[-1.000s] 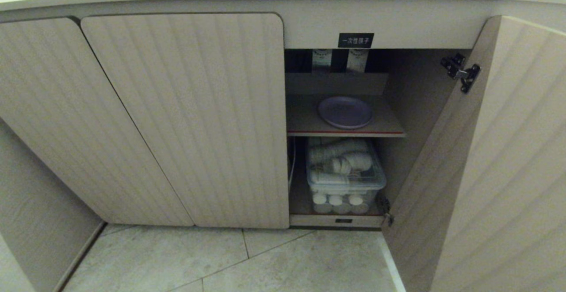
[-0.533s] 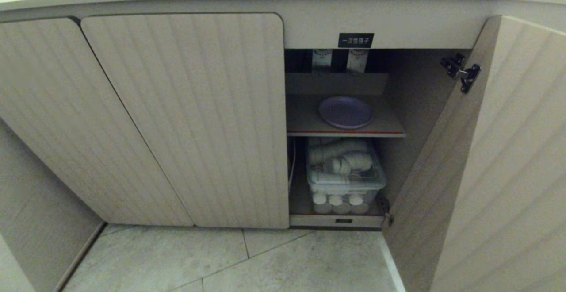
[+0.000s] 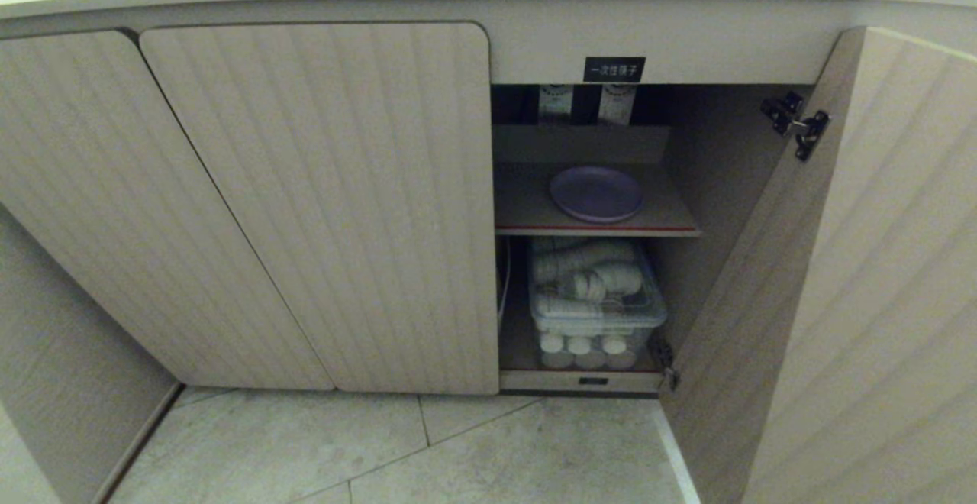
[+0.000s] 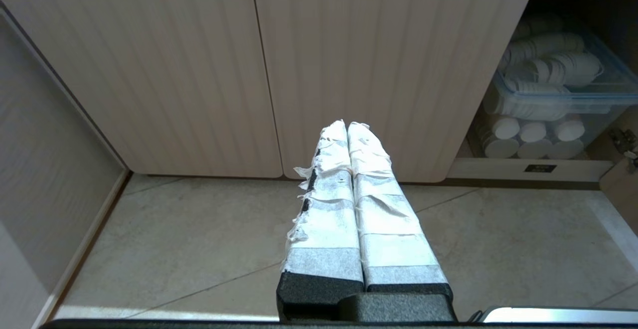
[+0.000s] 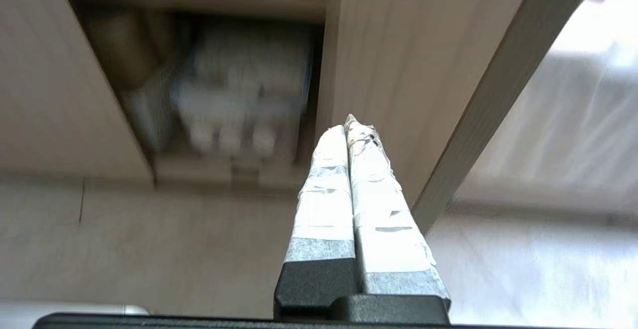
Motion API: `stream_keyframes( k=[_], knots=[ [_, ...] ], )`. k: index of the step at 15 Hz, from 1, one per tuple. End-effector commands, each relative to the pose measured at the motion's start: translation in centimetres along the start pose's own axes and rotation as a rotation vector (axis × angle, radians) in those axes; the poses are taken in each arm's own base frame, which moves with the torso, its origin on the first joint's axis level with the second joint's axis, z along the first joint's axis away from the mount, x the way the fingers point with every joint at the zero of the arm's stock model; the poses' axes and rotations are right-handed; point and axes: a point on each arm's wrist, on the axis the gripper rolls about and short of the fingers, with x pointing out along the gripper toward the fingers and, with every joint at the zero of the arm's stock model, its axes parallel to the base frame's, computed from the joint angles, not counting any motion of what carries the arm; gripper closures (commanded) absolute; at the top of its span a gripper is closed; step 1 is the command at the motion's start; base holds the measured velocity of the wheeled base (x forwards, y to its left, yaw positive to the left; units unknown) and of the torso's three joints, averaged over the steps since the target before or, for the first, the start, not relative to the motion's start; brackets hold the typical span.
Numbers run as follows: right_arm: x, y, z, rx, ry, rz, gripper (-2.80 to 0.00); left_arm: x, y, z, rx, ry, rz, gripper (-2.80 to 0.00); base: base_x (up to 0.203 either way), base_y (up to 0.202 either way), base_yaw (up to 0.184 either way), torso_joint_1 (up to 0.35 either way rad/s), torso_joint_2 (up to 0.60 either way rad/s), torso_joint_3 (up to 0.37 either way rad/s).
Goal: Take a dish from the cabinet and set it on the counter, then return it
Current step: Close the cabinet door
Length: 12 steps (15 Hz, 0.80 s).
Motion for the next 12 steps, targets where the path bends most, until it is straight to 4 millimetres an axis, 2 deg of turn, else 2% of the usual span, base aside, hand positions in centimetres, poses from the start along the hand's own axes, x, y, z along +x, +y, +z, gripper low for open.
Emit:
stream_keyframes(
  k=[1, 7, 12],
  knots=[
    [0.0, -0.1, 1.4, -0.001, -0.077, -0.005, 0.00, 0.0, 0.0, 0.0, 0.000, 0.000, 0.000, 0.00, 0.000, 0.000, 0.000, 0.000, 0.00, 0.000],
    [-0.9, -0.4, 4.7, -0.012, -0.379, -0.037, 0.00, 0.0, 0.0, 0.0, 0.000, 0.000, 0.001, 0.00, 0.000, 0.000, 0.000, 0.000, 0.00, 0.000],
    [-1.9, -0.7, 7.1, -0.026, -0.470, -0.085, 0.00, 0.0, 0.0, 0.0, 0.000, 0.000, 0.000, 0.00, 0.000, 0.000, 0.000, 0.000, 0.00, 0.000]
  ],
)
